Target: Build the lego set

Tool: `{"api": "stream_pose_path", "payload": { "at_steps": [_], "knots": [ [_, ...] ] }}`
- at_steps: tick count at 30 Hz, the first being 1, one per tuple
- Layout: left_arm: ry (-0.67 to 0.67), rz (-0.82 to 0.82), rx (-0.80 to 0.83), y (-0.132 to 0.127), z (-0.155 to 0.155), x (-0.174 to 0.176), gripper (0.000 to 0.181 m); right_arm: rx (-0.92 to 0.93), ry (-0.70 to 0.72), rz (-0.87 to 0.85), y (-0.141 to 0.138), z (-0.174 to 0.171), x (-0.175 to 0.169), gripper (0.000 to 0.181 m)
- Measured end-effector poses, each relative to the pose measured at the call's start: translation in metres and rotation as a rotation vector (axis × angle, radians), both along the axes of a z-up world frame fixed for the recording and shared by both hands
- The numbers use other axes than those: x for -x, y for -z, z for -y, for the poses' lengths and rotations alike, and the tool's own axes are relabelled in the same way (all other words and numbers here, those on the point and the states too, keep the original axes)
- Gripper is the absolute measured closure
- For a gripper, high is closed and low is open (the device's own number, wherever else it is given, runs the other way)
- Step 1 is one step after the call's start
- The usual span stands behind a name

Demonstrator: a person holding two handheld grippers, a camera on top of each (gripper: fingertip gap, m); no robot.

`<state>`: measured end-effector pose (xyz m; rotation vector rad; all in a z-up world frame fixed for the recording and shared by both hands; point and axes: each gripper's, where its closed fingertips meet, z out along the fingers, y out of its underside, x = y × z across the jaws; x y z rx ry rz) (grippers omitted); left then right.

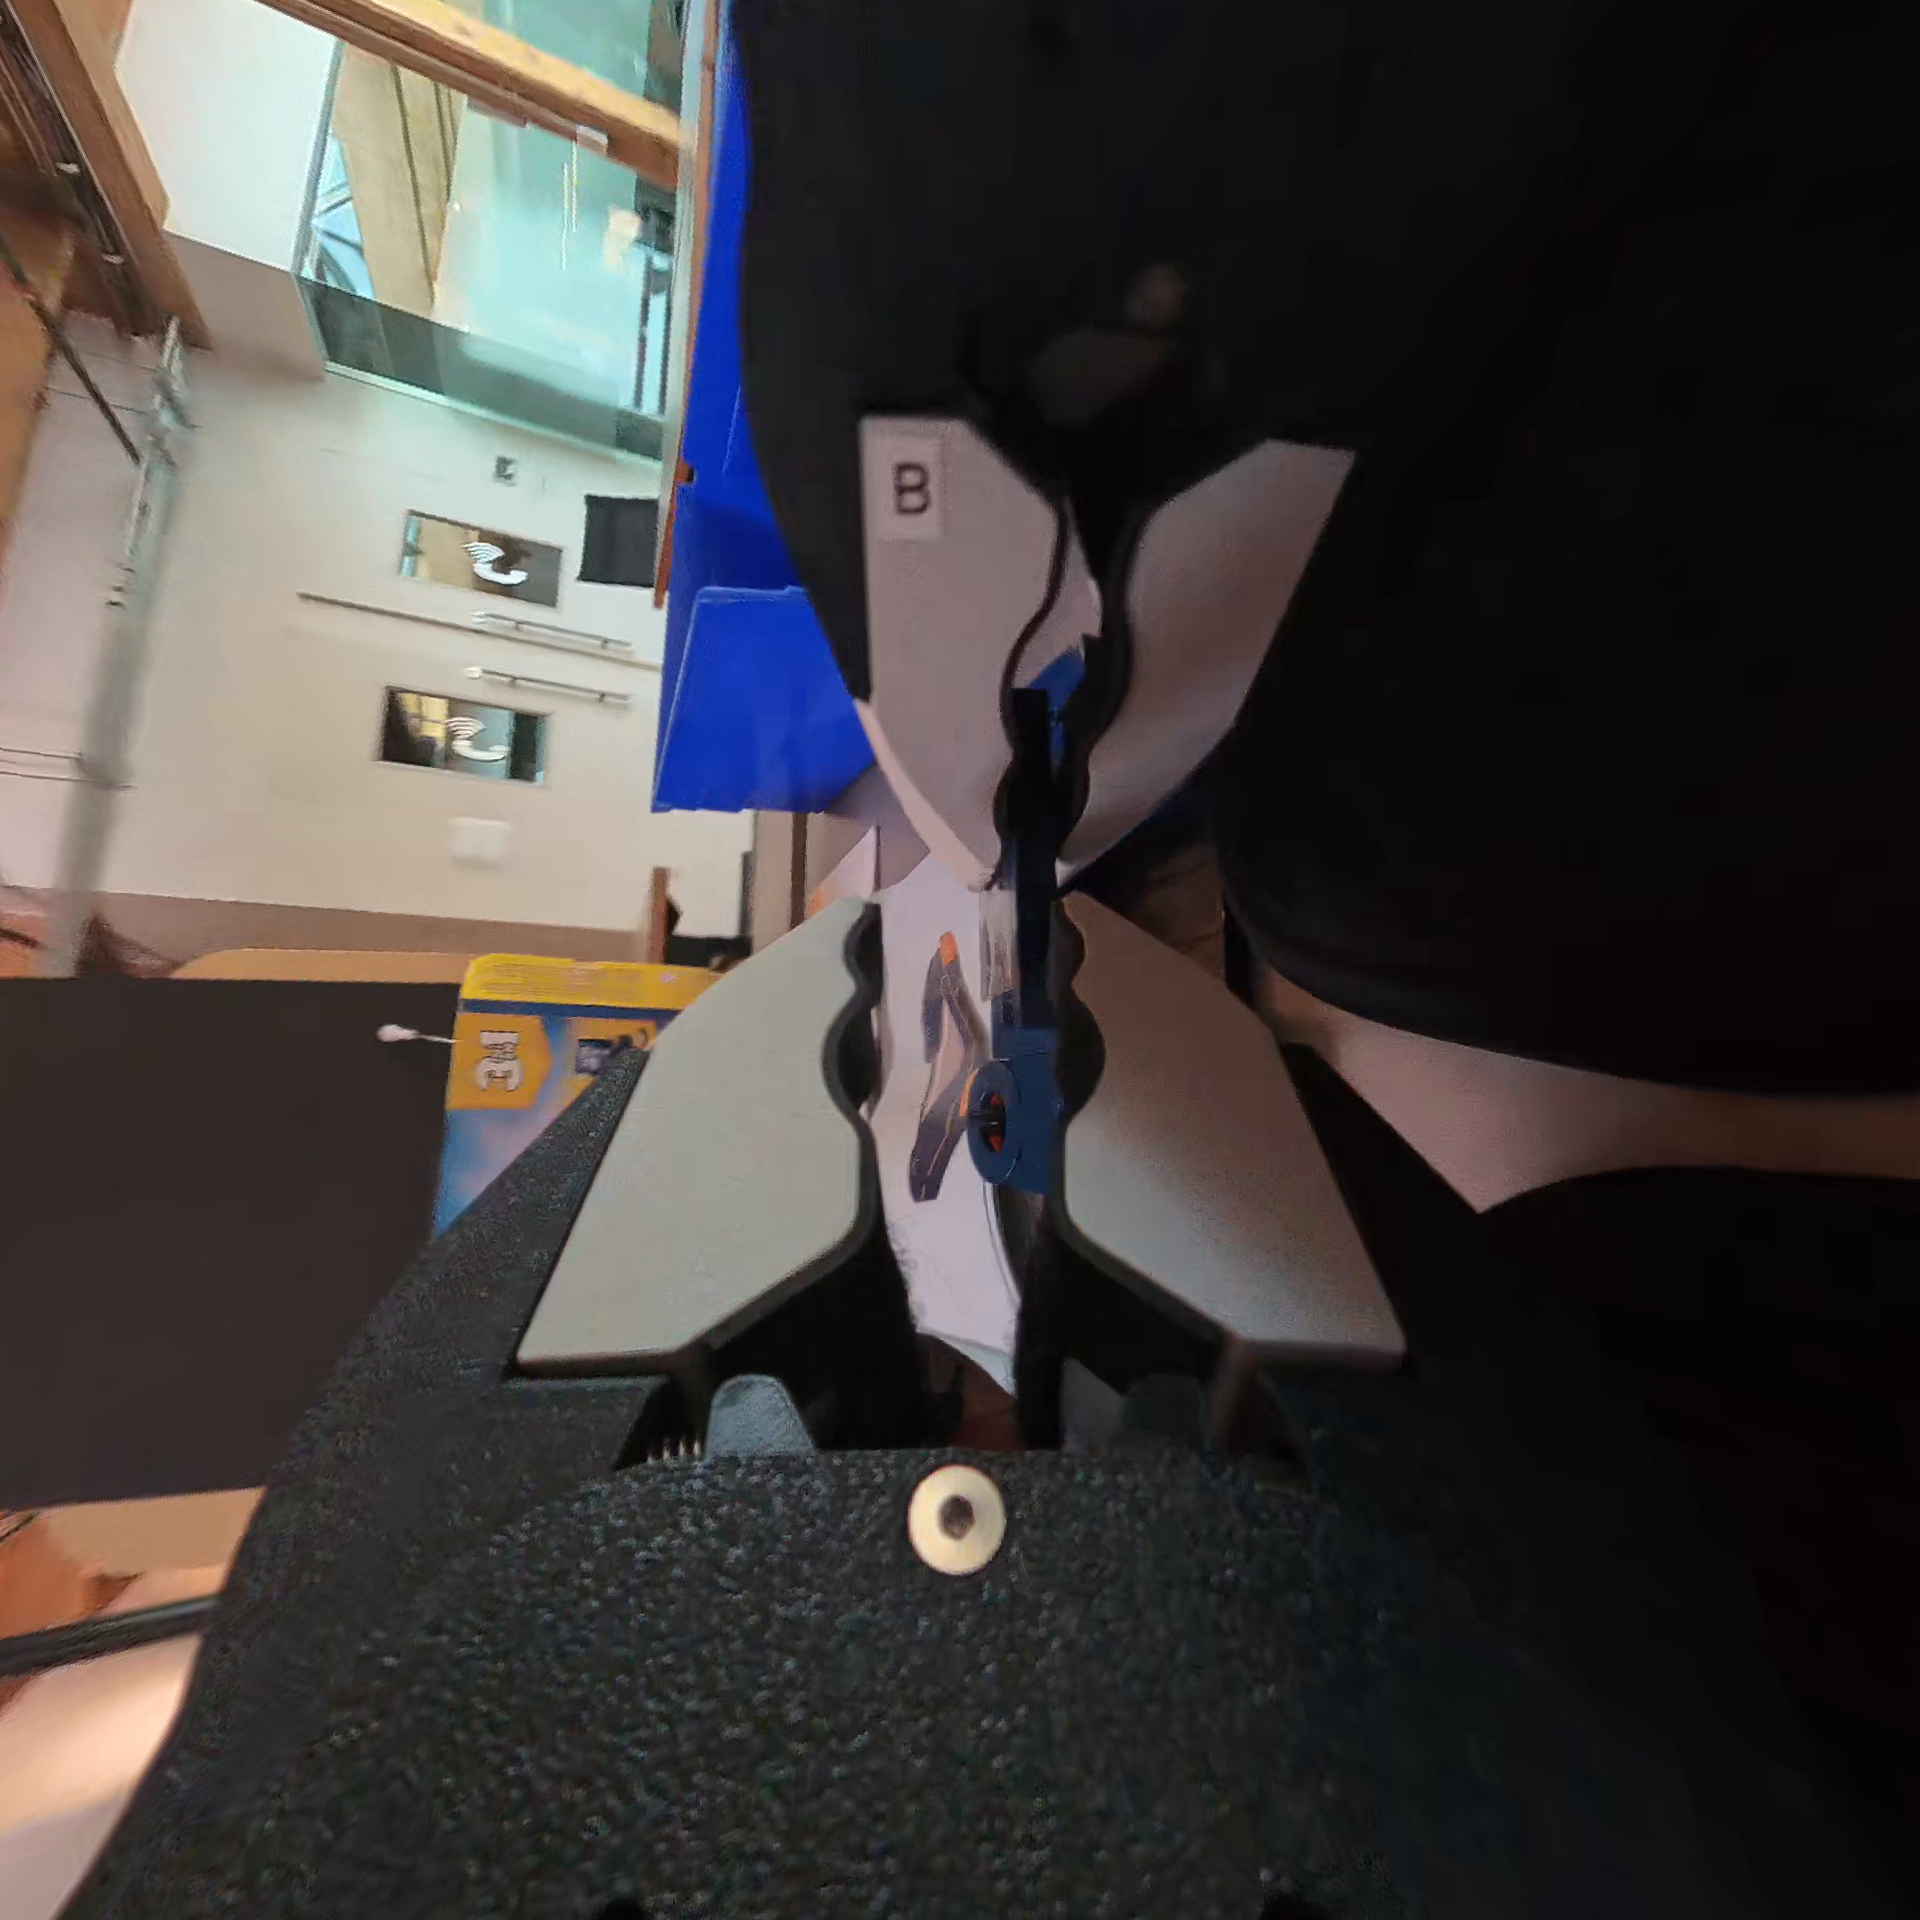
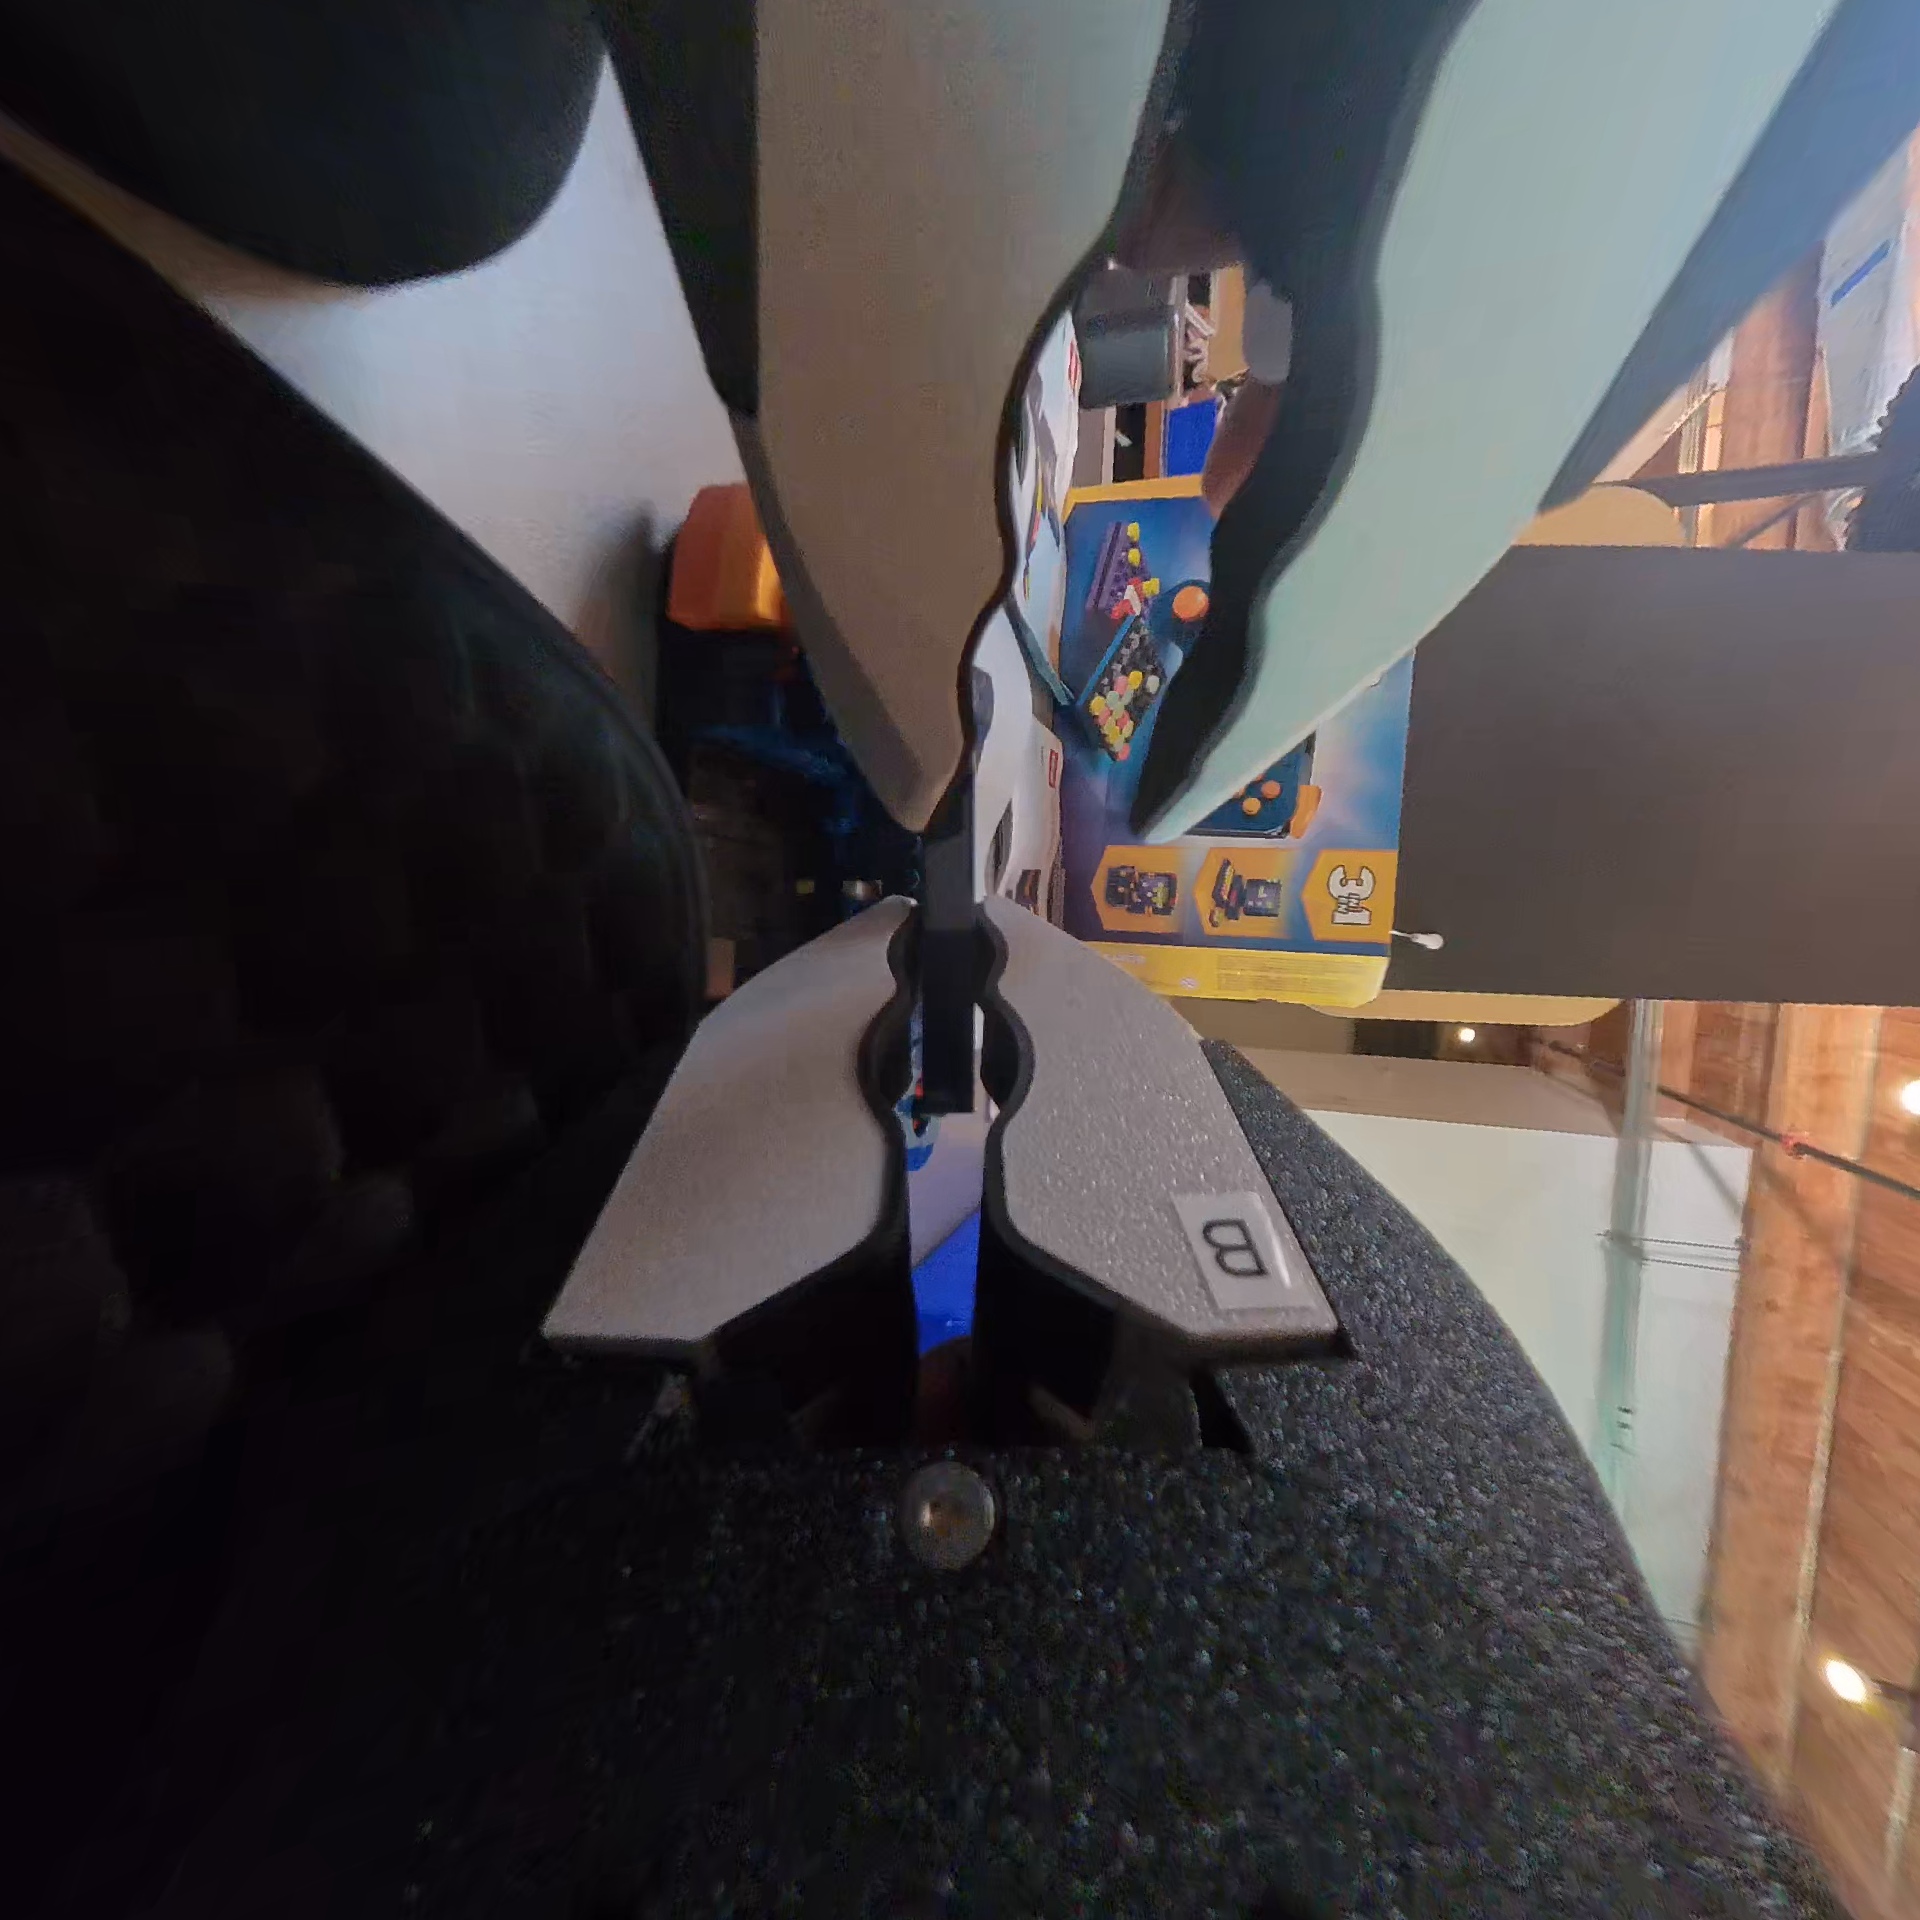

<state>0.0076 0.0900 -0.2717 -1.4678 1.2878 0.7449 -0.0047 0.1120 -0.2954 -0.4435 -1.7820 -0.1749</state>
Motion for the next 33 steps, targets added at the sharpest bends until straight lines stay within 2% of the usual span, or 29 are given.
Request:
{"api": "stream_pose_path", "payload": {
  "at_steps": [4,7,9,14,18,20,22,27,30,33],
  "knots": [
    [-0.048,-0.161,-0.014,0.011,-0.006,0.000,0.166,-0.004,-0.013,0.014,0.001,-0.004,-0.001,0.174],
    [-0.083,-0.243,-0.025,0.012,-0.005,0.000,0.166,0.037,-0.056,0.019,0.002,-0.001,-0.001,0.174],
    [-0.103,-0.242,-0.034,0.010,-0.003,0.001,0.158,0.027,-0.096,0.017,0.001,0.002,-0.001,0.174],
    [-0.147,-0.043,0.071,0.014,0.009,0.006,0.148,-0.055,-0.235,0.055,0.003,0.010,0.001,0.174],
    [-0.140,0.229,0.213,0.020,0.011,-0.001,0.155,-0.044,-0.309,0.054,0.002,0.014,0.002,0.174],
    [-0.166,0.264,0.267,0.023,0.008,0.004,0.159,-0.038,-0.328,0.043,0.001,0.015,0.002,0.174],
    [-0.186,0.203,0.246,0.025,0.003,0.012,0.167,-0.022,-0.345,0.036,0.000,0.015,0.003,0.174],
    [-0.204,0.025,0.181,0.030,-0.002,0.014,0.171,0.022,-0.352,0.068,0.005,0.013,0.002,0.173],
    [-0.272,-0.037,0.146,0.027,-0.004,0.019,0.172,0.143,-0.334,0.154,0.009,0.007,-0.003,0.155],
    [-0.359,-0.047,0.099,0.021,-0.004,0.025,0.173,0.397,-0.326,0.241,0.005,0.005,-0.014,0.135]
  ]
}}
